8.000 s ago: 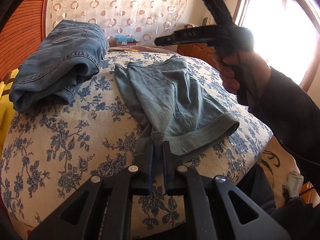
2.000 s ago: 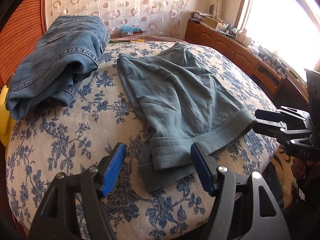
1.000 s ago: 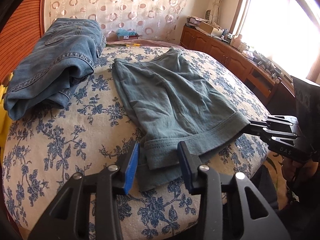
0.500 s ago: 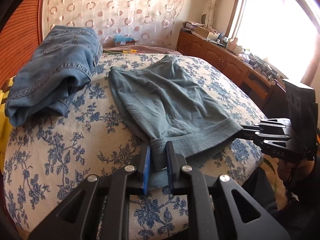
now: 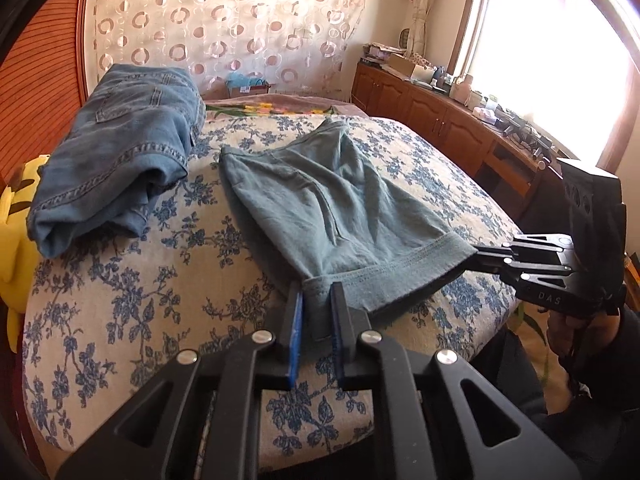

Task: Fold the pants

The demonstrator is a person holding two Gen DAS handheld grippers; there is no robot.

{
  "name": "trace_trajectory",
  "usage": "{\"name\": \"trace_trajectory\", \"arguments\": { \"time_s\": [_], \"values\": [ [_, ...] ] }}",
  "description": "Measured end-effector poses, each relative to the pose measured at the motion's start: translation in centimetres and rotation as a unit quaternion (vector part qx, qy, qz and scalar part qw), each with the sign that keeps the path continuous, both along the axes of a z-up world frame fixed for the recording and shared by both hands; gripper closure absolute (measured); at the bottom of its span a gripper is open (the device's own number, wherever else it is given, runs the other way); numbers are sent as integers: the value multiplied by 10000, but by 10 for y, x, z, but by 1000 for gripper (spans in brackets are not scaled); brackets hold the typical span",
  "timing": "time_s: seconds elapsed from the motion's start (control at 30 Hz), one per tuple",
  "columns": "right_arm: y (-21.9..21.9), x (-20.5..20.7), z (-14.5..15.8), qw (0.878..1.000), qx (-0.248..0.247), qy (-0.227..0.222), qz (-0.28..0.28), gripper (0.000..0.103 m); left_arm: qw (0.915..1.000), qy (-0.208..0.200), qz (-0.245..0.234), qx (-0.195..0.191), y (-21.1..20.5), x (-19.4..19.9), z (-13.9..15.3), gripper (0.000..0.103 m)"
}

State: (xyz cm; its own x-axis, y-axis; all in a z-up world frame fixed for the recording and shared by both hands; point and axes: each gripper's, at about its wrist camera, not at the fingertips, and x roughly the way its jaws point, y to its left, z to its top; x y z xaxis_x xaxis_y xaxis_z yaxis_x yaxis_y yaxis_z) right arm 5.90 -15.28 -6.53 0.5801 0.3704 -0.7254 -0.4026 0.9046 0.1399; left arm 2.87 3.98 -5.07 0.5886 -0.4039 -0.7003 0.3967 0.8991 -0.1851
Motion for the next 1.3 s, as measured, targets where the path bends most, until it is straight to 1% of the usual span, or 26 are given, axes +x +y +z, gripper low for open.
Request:
{"name": "trace_trajectory", "arguments": {
  "time_s": [0.1, 0.23, 0.33, 0.43, 0.53, 0.6, 0.63, 0.67, 0.73, 0.77, 0.8, 0.83, 0.87, 1.0, 1.03, 1.07, 1.1, 1.17, 1.3],
  "values": [
    [-1, -5, -3, 10000, 7, 35, 16, 98, 9999, 118, 38, 57, 1, -5, -9, 93],
    [-5, -8, -8, 10000, 30, 94, 3, 99, 9993, 333, 120, 156, 2, -7, -31, 93],
    [-6, -8, -12, 9999, 41, 131, -10, 100, 9991, 362, 146, 134, 3, -8, -35, 93],
    [-5, -10, -12, 9999, 15, 109, -29, 100, 9993, 349, 131, 85, 3, -8, -33, 87],
    [1, -14, -7, 9999, -140, -76, 8, 99, 9992, 329, 147, 143, 3, -8, -30, 76],
    [4, -14, -7, 9997, -211, -111, -14, 85, 9992, 286, 208, 190, 6, -8, -28, 63],
    [5, -12, -7, 9997, -206, -101, -25, 76, 9992, 275, 220, 189, 8, -7, -27, 61],
    [6, -11, -8, 9998, -174, -94, -4, 75, 9992, 263, 223, 178, 9, -6, -26, 58],
    [7, -7, -9, 9998, -204, -87, -28, 75, 9993, 263, 206, 158, 9, -4, -24, 56],
    [8, -4, -9, 9998, -202, -78, -33, 74, 9993, 276, 216, 163, 9, -2, -25, 51],
    [9, -3, -9, 9998, -192, -75, -19, 74, 9992, 277, 224, 167, 9, -1, -25, 41],
    [11, -1, -10, 9997, -222, -93, -11, 74, 9993, 243, 227, 154, 9, 0, -25, 36],
    [12, 0, -10, 9996, -263, -104, -21, 74, 9994, 213, 226, 148, 8, 2, -24, 35],
    [12, 4, -12, 9997, -224, -54, -40, 75, 9993, 171, 240, 241, 6, 5, -24, 35],
    [12, 4, -12, 9997, -214, -56, -43, 76, 9992, 158, 258, 260, 5, 6, -24, 35],
    [11, 3, -12, 9998, -190, -49, -38, 87, 9992, 155, 253, 278, 5, 7, -24, 35],
    [10, 3, -13, 9998, -190, -42, -39, 91, 9992, 141, 253, 288, 4, 7, -24, 34],
    [8, 1, -12, 9999, -130, -35, -26, 95, 9991, 118, 263, 312, 3, 8, -24, 32],
    [4, -4, -11, 9999, -103, -21, -18, 97, 9990, 64, 307, 312, 3, 8, -23, 31]
  ]
}}
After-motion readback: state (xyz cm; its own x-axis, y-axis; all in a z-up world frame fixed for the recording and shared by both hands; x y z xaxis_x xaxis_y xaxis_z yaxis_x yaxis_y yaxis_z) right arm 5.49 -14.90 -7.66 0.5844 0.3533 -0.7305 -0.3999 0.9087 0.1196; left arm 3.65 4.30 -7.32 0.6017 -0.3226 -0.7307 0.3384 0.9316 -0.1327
